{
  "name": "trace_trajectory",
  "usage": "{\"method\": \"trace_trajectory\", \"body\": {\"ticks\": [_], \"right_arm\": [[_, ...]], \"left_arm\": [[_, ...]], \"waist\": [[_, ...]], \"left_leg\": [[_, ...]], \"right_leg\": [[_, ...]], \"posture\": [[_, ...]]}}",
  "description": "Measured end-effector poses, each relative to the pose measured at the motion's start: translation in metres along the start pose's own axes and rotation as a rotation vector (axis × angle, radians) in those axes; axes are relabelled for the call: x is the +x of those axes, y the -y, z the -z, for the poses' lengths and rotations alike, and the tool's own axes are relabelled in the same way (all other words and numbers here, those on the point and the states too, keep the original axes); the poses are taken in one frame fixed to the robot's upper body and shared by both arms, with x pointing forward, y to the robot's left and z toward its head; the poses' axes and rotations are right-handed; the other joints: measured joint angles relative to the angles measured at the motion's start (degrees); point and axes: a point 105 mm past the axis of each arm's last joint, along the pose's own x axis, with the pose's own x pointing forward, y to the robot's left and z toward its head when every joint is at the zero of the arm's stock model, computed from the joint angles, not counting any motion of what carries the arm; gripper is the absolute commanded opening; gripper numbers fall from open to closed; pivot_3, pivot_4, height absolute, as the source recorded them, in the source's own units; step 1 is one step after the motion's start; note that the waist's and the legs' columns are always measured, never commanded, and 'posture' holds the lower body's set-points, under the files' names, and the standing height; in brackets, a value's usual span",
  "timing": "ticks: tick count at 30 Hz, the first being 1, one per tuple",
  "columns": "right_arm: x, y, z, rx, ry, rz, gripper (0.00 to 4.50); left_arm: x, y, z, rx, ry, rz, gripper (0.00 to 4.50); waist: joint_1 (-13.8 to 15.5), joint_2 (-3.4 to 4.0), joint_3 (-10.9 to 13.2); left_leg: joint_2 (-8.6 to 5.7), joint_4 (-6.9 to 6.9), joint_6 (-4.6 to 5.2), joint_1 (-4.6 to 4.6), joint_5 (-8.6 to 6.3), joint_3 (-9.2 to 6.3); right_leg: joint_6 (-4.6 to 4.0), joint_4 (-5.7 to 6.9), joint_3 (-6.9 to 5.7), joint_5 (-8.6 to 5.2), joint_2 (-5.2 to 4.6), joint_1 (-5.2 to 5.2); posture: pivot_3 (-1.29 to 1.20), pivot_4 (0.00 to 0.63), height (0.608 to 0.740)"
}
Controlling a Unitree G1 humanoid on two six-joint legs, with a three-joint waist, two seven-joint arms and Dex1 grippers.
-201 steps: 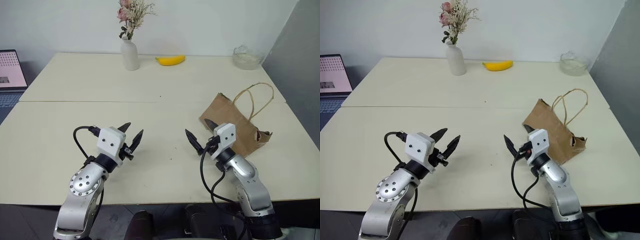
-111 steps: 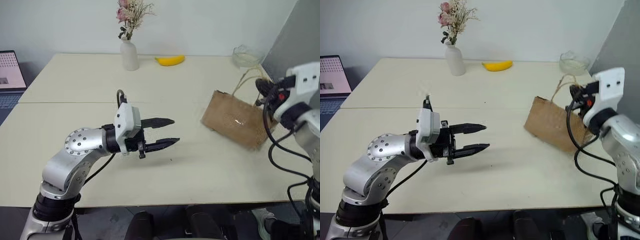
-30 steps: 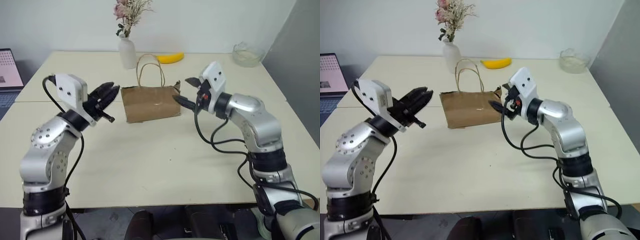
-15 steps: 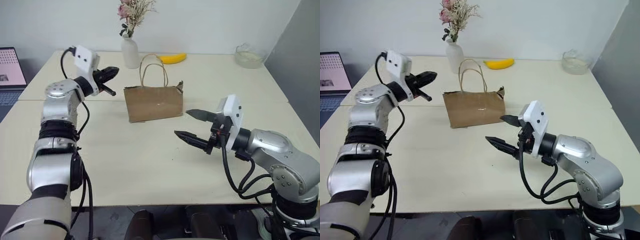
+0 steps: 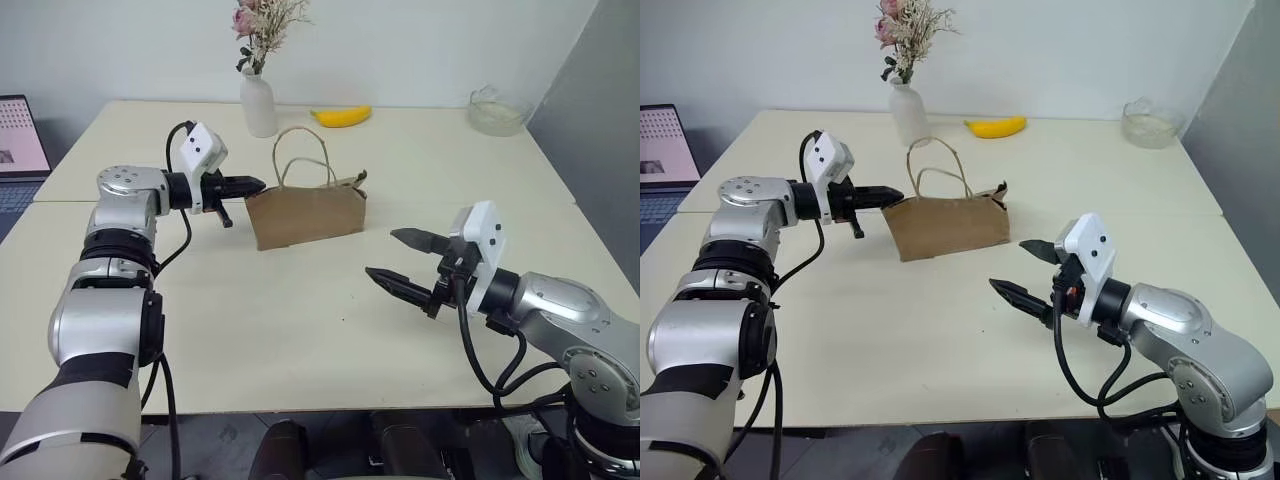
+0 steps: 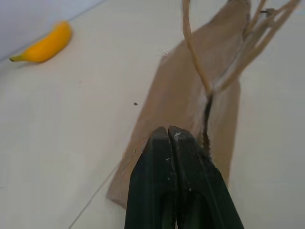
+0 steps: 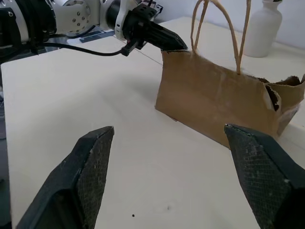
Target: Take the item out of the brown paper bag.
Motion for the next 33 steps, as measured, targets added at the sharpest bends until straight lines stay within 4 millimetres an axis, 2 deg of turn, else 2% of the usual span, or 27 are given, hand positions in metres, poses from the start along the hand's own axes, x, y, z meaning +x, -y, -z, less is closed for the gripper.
{"method": "trace_trajectory", "body": {"ticks": [3,6,12,15,17,20,22,25,27,30,33], "right_arm": [[-0.002,0.000,0.001,0.001,-0.013,-0.009,3.89],[-0.004,0.001,0.003,0.002,-0.025,-0.009,3.89],[-0.018,0.005,0.006,0.009,-0.063,-0.023,3.89],[-0.028,0.006,0.013,0.008,-0.115,-0.034,3.89],[-0.030,0.005,0.015,0.011,-0.130,-0.043,3.89],[-0.031,-0.001,0.018,0.038,-0.139,-0.082,3.89],[-0.032,-0.008,0.020,0.055,-0.154,-0.130,3.89],[-0.035,-0.016,0.025,0.080,-0.190,-0.183,3.89],[-0.035,-0.020,0.028,0.085,-0.211,-0.208,3.89],[-0.035,-0.026,0.034,0.090,-0.247,-0.249,3.89],[-0.034,-0.030,0.038,0.099,-0.266,-0.273,3.89]], "left_arm": [[-0.005,0.016,0.009,0.022,-0.028,0.086,0.03],[-0.004,0.042,0.021,0.015,-0.038,0.176,0.03],[-0.002,0.084,0.019,0.064,-0.021,0.259,0.03],[-0.009,0.090,0.012,0.201,-0.032,0.204,0.57],[-0.014,0.095,0.005,0.261,-0.030,0.192,1.13],[-0.019,0.124,-0.003,0.340,-0.017,0.240,1.96],[-0.020,0.148,-0.001,0.352,-0.008,0.296,2.61],[-0.026,0.184,0.014,0.347,-0.045,0.392,2.61],[-0.026,0.197,0.026,0.357,-0.074,0.435,2.61],[-0.019,0.207,0.035,0.428,-0.089,0.478,2.61],[-0.003,0.213,0.040,0.477,-0.060,0.500,2.61]], "waist": [[0.0,0.00,0.0],[0.0,0.00,0.0],[0.1,0.00,0.0],[0.1,-0.01,0.0],[0.1,-0.01,0.0],[-0.1,0.00,0.0],[0.0,0.00,0.0],[0.0,-0.01,0.0],[0.1,0.00,0.0],[0.3,-0.02,0.0],[0.4,0.00,0.0]], "left_leg": [[0.05,0.00,0.00,0.02,0.00,0.01],[0.10,0.01,0.00,0.02,0.00,-0.02],[0.09,0.09,0.00,0.02,0.00,-0.01],[0.10,0.08,0.00,0.10,0.00,-0.01],[0.10,0.08,0.00,0.13,0.00,0.00],[0.11,0.05,0.00,0.17,0.00,0.05],[0.11,0.05,0.00,0.17,0.00,0.04],[0.11,0.05,0.00,0.23,0.00,0.06],[0.11,0.06,0.00,0.28,0.01,0.02],[0.08,0.07,0.03,0.51,0.03,-0.02],[0.08,0.02,0.04,0.86,0.02,-0.01]], "right_leg": [[0.00,0.02,0.04,0.00,-0.03,-0.01],[-0.01,0.04,0.04,0.00,-0.04,-0.01],[0.00,0.05,0.06,0.00,-0.07,0.03],[0.00,0.06,0.07,0.00,-0.07,0.09],[0.00,0.08,0.08,0.00,-0.07,0.11],[0.00,0.07,0.13,0.00,-0.06,0.12],[0.01,0.06,0.13,0.00,-0.06,0.14],[0.01,0.04,0.15,0.00,-0.06,0.16],[0.00,0.06,0.10,0.00,-0.06,0.21],[-0.03,0.02,0.05,0.01,-0.06,0.51],[-0.09,-0.20,0.05,-0.03,-0.07,0.92]], "posture": [[0.00,0.150,0.740],[0.00,0.150,0.740],[0.00,0.150,0.740],[0.00,0.150,0.740],[0.00,0.150,0.740],[0.00,0.150,0.740],[0.00,0.150,0.740],[0.00,0.150,0.740],[0.00,0.150,0.740],[0.00,0.150,0.740],[0.00,0.150,0.740]]}}
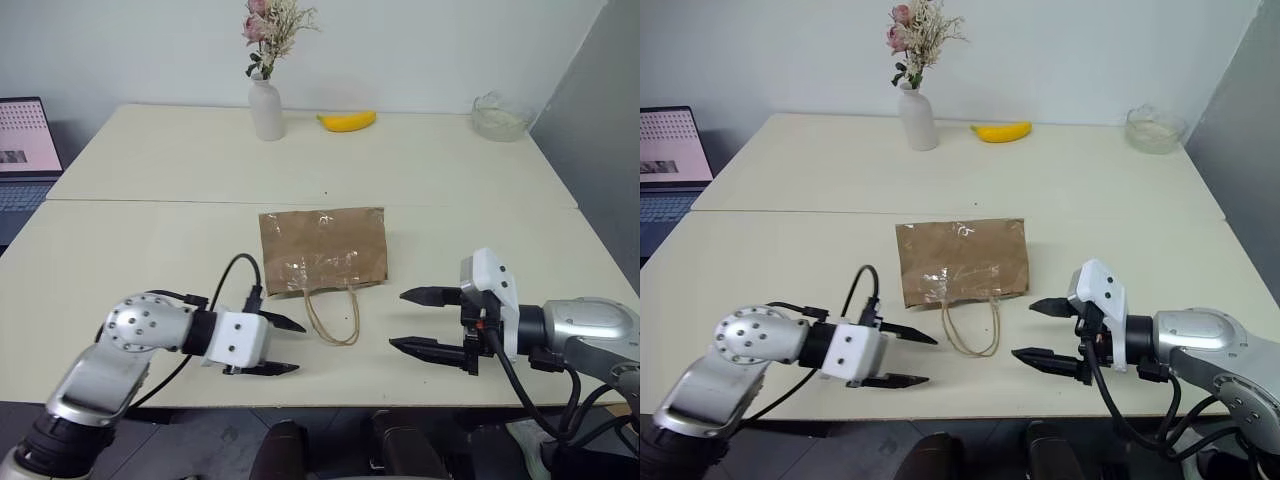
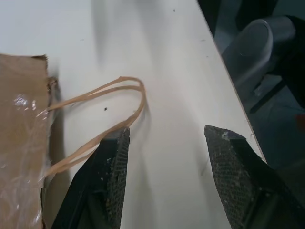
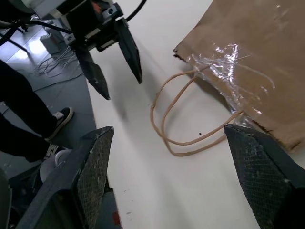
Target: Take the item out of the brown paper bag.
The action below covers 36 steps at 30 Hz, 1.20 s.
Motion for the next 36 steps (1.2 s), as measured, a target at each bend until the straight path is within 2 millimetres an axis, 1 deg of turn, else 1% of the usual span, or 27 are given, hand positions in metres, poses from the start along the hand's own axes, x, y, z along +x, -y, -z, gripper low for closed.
{"method": "trace_trajectory", "body": {"ticks": [7,8,10,11,14,15,16,23,26,30,34,36], "right_arm": [[0.004,-0.003,0.007,0.014,-0.017,-0.020,3.89],[0.005,-0.003,0.008,0.014,-0.019,-0.019,3.89],[0.007,-0.004,0.011,0.012,-0.027,-0.022,3.89],[0.009,-0.005,0.013,0.016,-0.031,-0.025,3.89],[0.015,-0.009,0.019,0.025,-0.035,-0.044,3.89],[0.016,-0.009,0.020,0.024,-0.037,-0.045,3.89],[0.018,-0.010,0.021,0.022,-0.037,-0.050,3.89],[0.043,-0.019,0.040,0.023,-0.059,-0.111,3.89],[0.062,-0.017,0.049,0.019,-0.064,-0.122,3.89],[0.089,-0.008,0.058,0.022,-0.069,-0.110,3.89],[0.113,0.007,0.057,0.008,-0.053,-0.053,3.89],[0.118,0.015,0.058,0.000,-0.056,-0.015,3.48]], "left_arm": [[0.024,-0.011,0.003,0.059,0.037,-0.006,2.61],[0.027,-0.012,0.004,0.067,0.043,-0.006,2.23],[0.031,-0.015,0.005,0.079,0.051,-0.009,1.74],[0.032,-0.017,0.006,0.088,0.057,-0.013,1.41],[0.031,-0.022,0.006,0.103,0.058,-0.021,0.44],[0.031,-0.025,0.006,0.103,0.057,-0.024,0.16],[0.030,-0.026,0.007,0.103,0.057,-0.025,0.02],[0.028,-0.027,0.008,0.089,0.071,-0.039,0.02],[0.027,-0.034,0.003,0.024,0.106,-0.103,0.02],[0.019,-0.044,-0.003,-0.022,0.128,-0.177,0.02],[0.016,-0.042,-0.005,-0.057,0.130,-0.208,0.02],[0.014,-0.042,-0.007,-0.064,0.135,-0.215,0.00]], "waist": [[-0.1,0.00,0.0],[-0.1,0.00,0.0],[-0.1,0.00,0.0],[-0.1,0.00,0.0],[-0.1,0.00,0.0],[-0.1,0.00,0.0],[-0.1,0.00,0.0],[-0.2,0.00,0.0],[-0.2,-0.02,0.0],[-0.3,-0.02,0.0],[-0.4,-0.01,0.0],[-0.3,-0.01,0.0]], "left_leg": [[0.02,-0.06,0.01,0.01,-0.01,0.00],[0.02,-0.06,0.01,0.03,-0.01,-0.01],[0.03,-0.06,0.01,0.04,-0.01,-0.02],[0.03,-0.06,0.01,0.05,-0.01,-0.02],[0.03,-0.06,0.01,0.07,-0.01,0.00],[0.02,-0.06,0.01,0.07,-0.01,0.01],[0.02,-0.06,0.01,0.07,-0.01,0.01],[0.03,-0.06,0.01,0.08,-0.01,0.01],[0.04,-0.05,0.01,0.13,-0.01,0.01],[0.04,-0.07,0.01,0.13,-0.01,0.00],[0.04,-0.07,0.01,0.13,-0.01,0.01],[0.03,-0.07,0.01,0.13,-0.01,0.01]], "right_leg": [[0.07,-0.05,0.00,0.04,0.01,0.02],[0.07,-0.04,-0.01,0.04,0.02,0.03],[0.07,-0.01,-0.01,0.04,0.02,0.03],[0.07,0.00,-0.02,0.04,0.02,0.04],[0.07,0.00,0.00,0.04,0.02,0.05],[0.08,0.00,0.01,0.04,0.02,0.05],[0.08,0.00,0.01,0.04,0.02,0.05],[0.07,0.00,0.00,0.04,0.02,0.05],[0.07,0.02,0.00,0.04,0.02,0.06],[0.06,0.04,-0.01,0.03,0.04,0.05],[0.06,0.07,-0.01,0.03,0.04,0.04],[0.06,0.07,0.00,0.03,0.03,0.04]], "posture": [[0.00,0.150,0.740],[0.00,0.150,0.740],[0.00,0.150,0.740],[0.00,0.150,0.740],[0.00,0.150,0.740],[0.00,0.150,0.740],[0.00,0.150,0.740],[0.00,0.150,0.740],[0.00,0.150,0.740],[0.00,0.150,0.740],[0.00,0.150,0.740],[0.00,0.150,0.740]]}}
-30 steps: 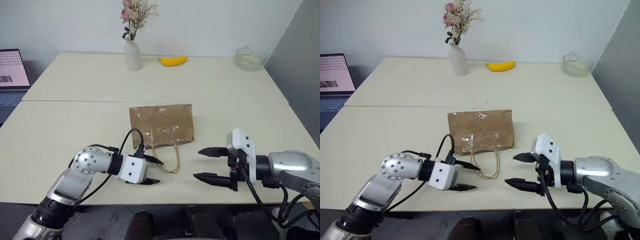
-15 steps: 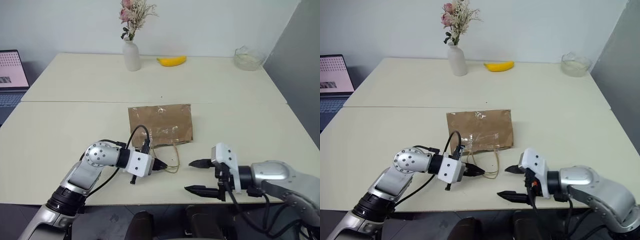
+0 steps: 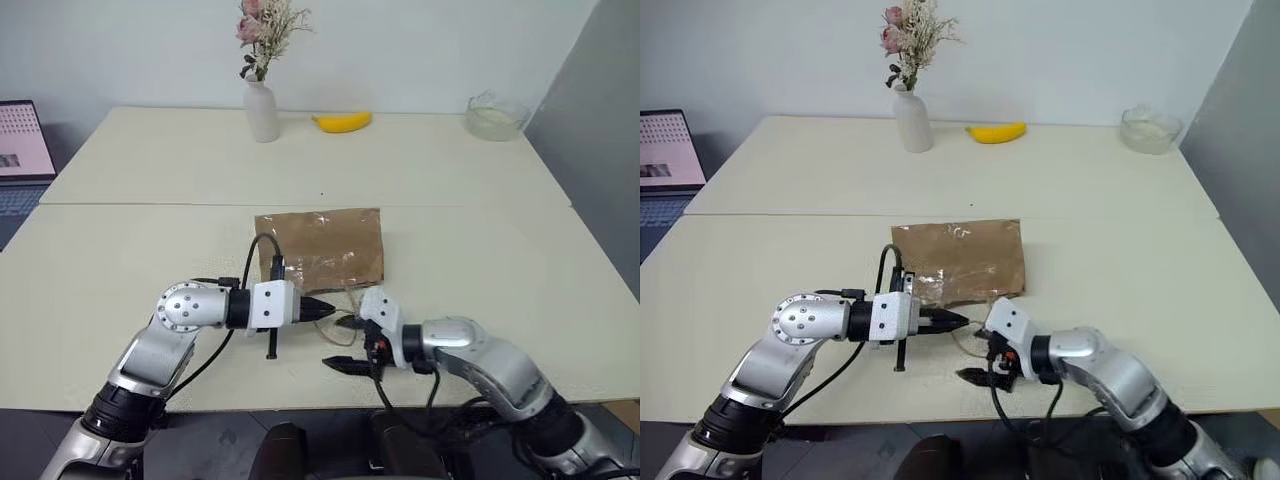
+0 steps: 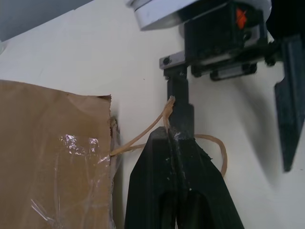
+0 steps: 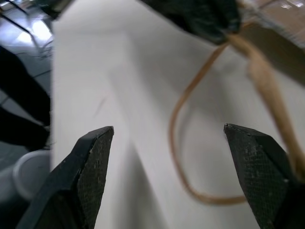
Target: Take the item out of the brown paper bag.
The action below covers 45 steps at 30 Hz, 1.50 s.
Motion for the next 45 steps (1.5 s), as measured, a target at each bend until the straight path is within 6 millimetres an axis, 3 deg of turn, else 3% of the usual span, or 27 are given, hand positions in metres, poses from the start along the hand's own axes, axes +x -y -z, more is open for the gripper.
{"method": "trace_trajectory", "body": {"ticks": [6,10,15,21,26,27,31,33,37,45], "right_arm": [[0.004,0.013,0.004,-0.034,-0.024,0.062,1.42],[0.003,0.015,0.005,-0.059,-0.033,0.083,0.05],[0.005,0.012,0.007,-0.093,-0.036,0.094,0.05],[0.008,0.007,0.008,-0.134,-0.039,0.097,0.05],[0.009,0.006,0.008,-0.155,-0.040,0.104,0.05],[0.009,0.006,0.008,-0.158,-0.039,0.104,0.05],[0.010,0.003,0.008,-0.149,-0.030,0.099,0.05],[0.009,0.005,0.008,-0.148,-0.032,0.105,0.05],[0.009,0.006,0.010,-0.148,-0.037,0.110,0.00],[0.010,0.006,0.009,-0.151,-0.037,0.093,0.00]], "left_arm": [[-0.004,-0.009,-0.001,-0.073,0.007,-0.066,0.00],[-0.006,-0.032,-0.015,-0.162,0.074,-0.167,0.00],[-0.015,-0.078,-0.042,-0.227,0.178,-0.323,0.00],[-0.043,-0.154,-0.069,-0.267,0.291,-0.576,0.00],[-0.064,-0.187,-0.076,-0.272,0.326,-0.723,0.00],[-0.064,-0.186,-0.074,-0.276,0.320,-0.713,0.00],[-0.043,-0.113,-0.053,-0.218,0.153,-0.300,0.00],[-0.036,-0.092,-0.042,-0.224,0.115,-0.206,0.00],[-0.045,-0.077,-0.033,-0.123,0.025,-0.161,0.89],[-0.059,-0.031,-0.004,-0.050,-0.124,0.007,3.48]], "waist": [[0.1,0.00,0.0],[0.1,-0.01,0.0],[0.1,-0.04,0.0],[-0.1,-0.07,-0.1],[-0.1,-0.08,-0.1],[-0.1,-0.08,-0.1],[-0.7,-0.02,-0.1],[-0.4,-0.05,-0.1],[-0.1,-0.07,-0.1],[-0.1,-0.07,-0.1]], "left_leg": [[-0.01,0.01,0.00,0.02,0.00,0.01],[-0.01,0.01,0.00,0.02,0.00,-0.02],[-0.02,0.02,0.00,0.06,0.00,-0.04],[-0.04,0.01,-0.01,0.09,0.00,-0.04],[-0.04,-0.02,-0.02,0.11,0.00,-0.01],[-0.03,-0.02,-0.02,0.11,0.00,-0.01],[-0.01,-0.10,-0.08,0.15,-0.01,0.04],[0.00,-0.07,-0.08,0.13,0.00,-0.02],[-0.02,-0.05,-0.07,0.23,0.00,-0.01],[0.02,-0.09,-0.06,0.21,-0.01,0.02]], "right_leg": [[0.00,0.01,0.01,0.00,-0.01,0.02],[0.01,0.03,-0.02,0.00,0.00,0.02],[0.01,0.05,-0.03,0.01,0.02,0.07],[0.02,0.04,-0.03,0.00,0.04,0.09],[0.02,0.03,0.01,0.00,0.03,0.09],[0.01,0.03,0.01,0.00,0.03,0.08],[-0.05,0.07,0.07,-0.08,0.00,0.05],[-0.06,0.08,0.01,-0.08,0.00,0.05],[-0.08,0.12,0.01,-0.09,0.00,0.11],[-0.14,0.10,0.02,-0.13,0.00,0.05]], "posture": [[0.00,0.150,0.740],[0.00,0.150,0.740],[0.00,0.150,0.740],[0.00,0.150,0.740],[0.00,0.150,0.740],[0.00,0.150,0.740],[0.00,0.150,0.740],[0.00,0.150,0.740],[0.00,0.150,0.740],[0.00,0.150,0.740]]}}
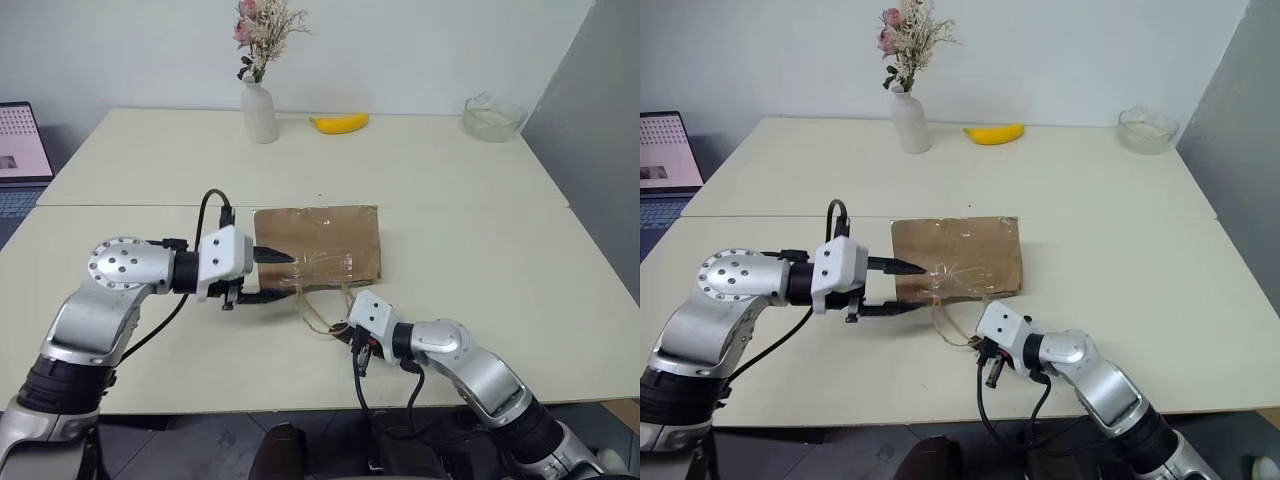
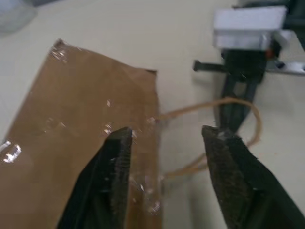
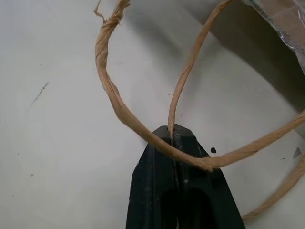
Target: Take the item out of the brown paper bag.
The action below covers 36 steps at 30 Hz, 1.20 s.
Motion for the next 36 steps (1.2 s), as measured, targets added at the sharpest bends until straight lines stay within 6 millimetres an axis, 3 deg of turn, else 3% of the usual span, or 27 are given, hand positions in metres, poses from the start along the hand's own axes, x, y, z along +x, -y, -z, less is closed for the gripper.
{"method": "trace_trajectory", "body": {"ticks": [1,8,17,22,28,29,36], "right_arm": [[0.000,0.000,0.000,0.000,0.000,-0.001,0.00],[0.001,0.001,0.000,-0.002,-0.002,-0.010,0.00],[0.001,0.001,0.000,-0.003,-0.003,-0.015,0.00],[0.001,0.001,-0.001,-0.003,-0.003,-0.015,0.00],[0.001,0.001,-0.001,0.000,-0.002,-0.015,0.00],[0.001,0.001,-0.001,0.001,-0.003,-0.014,0.00],[0.002,0.001,-0.001,0.009,-0.004,-0.012,0.00]], "left_arm": [[0.000,0.006,0.001,0.025,-0.010,0.024,3.77],[0.024,0.034,0.005,0.200,-0.020,0.169,3.77],[0.046,0.035,0.016,0.297,-0.024,0.193,3.77],[0.061,0.031,0.013,0.323,0.019,0.175,2.20],[0.063,0.031,0.015,0.335,0.022,0.173,0.22],[0.063,0.031,0.016,0.335,0.022,0.174,0.04],[0.063,0.032,0.018,0.337,0.022,0.178,0.04]], "waist": [[0.0,0.00,0.0],[0.0,-0.03,0.0],[0.0,-0.03,0.0],[0.0,-0.03,0.0],[0.0,-0.03,0.0],[-0.1,-0.03,0.0],[-0.1,-0.03,0.0]], "left_leg": [[0.00,0.00,0.00,0.01,0.00,0.01],[0.00,0.01,0.00,0.02,0.00,0.01],[0.01,0.01,0.01,0.02,0.00,-0.01],[0.00,0.01,0.01,0.01,0.00,0.00],[0.02,0.00,0.01,0.01,0.00,-0.02],[0.02,0.00,0.01,0.01,0.00,-0.01],[0.03,0.00,0.01,0.02,0.00,-0.02]], "right_leg": [[-0.25,0.00,0.01,-0.14,0.00,0.00],[-0.28,0.01,0.01,-0.16,0.00,0.03],[-0.06,0.02,-0.02,-0.04,0.02,0.03],[0.02,0.01,-0.01,0.01,0.02,0.03],[0.02,0.02,-0.03,0.01,0.03,0.03],[0.02,0.02,-0.03,0.01,0.03,0.03],[0.02,0.02,-0.04,0.01,0.03,0.03]], "posture": [[0.00,0.150,0.740],[0.00,0.150,0.740],[0.00,0.150,0.740],[0.00,0.150,0.740],[0.00,0.150,0.740],[0.00,0.150,0.740],[0.00,0.150,0.740]]}}
